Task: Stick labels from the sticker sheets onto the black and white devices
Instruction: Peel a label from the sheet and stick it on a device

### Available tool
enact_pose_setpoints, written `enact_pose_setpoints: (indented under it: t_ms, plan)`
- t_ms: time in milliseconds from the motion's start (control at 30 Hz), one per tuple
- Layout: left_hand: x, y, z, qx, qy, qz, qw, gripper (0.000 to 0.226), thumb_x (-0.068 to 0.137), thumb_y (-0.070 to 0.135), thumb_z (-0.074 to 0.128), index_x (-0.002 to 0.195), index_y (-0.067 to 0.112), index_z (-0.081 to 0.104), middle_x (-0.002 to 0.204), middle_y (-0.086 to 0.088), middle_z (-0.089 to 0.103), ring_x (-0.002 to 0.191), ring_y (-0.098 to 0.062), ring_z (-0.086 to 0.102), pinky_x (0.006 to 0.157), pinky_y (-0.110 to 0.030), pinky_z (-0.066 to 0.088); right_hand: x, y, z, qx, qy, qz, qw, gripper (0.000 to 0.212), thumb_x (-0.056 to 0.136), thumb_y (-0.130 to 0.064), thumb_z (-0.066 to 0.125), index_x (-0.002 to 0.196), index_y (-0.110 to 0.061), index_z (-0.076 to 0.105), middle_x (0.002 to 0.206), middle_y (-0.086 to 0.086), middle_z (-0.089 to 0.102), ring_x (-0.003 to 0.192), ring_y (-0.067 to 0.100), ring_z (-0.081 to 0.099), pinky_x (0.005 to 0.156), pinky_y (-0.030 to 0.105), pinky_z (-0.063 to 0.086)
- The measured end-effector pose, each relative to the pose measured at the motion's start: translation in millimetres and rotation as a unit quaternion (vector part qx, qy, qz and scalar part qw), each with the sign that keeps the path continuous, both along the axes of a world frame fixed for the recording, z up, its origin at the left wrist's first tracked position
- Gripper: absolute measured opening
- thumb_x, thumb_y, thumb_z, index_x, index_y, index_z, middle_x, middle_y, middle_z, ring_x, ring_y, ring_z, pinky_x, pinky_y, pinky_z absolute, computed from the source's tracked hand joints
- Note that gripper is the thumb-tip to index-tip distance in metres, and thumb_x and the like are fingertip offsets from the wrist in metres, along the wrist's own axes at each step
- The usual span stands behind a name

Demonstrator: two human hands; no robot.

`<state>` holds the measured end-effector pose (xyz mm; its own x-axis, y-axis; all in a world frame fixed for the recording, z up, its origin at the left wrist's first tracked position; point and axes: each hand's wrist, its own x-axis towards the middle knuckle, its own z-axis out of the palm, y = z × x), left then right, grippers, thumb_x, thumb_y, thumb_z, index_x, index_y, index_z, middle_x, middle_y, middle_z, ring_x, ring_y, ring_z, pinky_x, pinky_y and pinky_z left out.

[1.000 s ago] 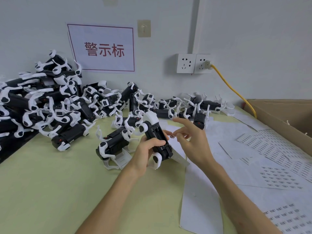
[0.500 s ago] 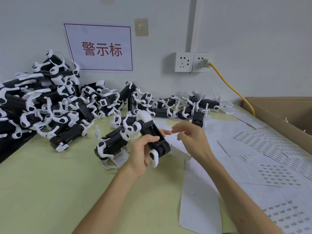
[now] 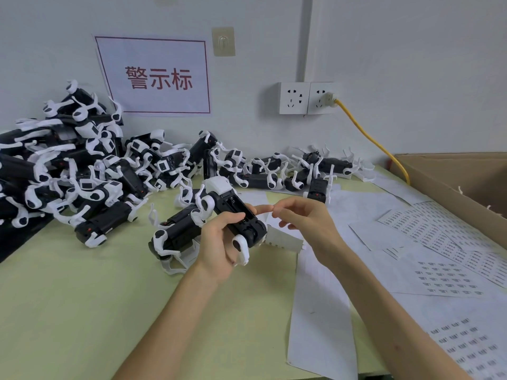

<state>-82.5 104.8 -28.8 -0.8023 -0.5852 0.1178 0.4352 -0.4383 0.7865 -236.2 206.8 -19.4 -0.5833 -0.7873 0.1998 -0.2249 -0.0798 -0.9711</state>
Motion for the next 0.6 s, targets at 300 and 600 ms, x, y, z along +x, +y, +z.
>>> enact_pose_setpoints:
  t_ms: [300,600]
  plan:
    - [1.2,0.7,2.6,0.018,0.016,-0.003,1.000,0.021,0.077,0.018,0.055,0.092,0.004,0.058,0.121,-0.025,0.070,0.084,-0.031,0.066,0.068,-0.029,0.058,-1.1,-0.8,-1.3,0.029,-0.051,0.032,0.998,0.011,0.094,-0.026,0.072,0.091,-0.017,0.077,0.090,0.001,0.077,0.074,0.008,0.067,0.072,0.019,0.051]
    - [1.7,2.6,4.4,0.020,0.012,-0.009,1.000,0.023,0.074,0.016,0.058,0.093,0.004,0.055,0.123,-0.026,0.069,0.084,-0.032,0.062,0.066,-0.029,0.057,-0.7,-2.1,-1.2,0.013,-0.043,0.011,0.999,0.011,0.094,-0.018,0.072,0.083,-0.017,0.073,0.079,0.000,0.074,0.067,0.010,0.065,0.066,0.020,0.050]
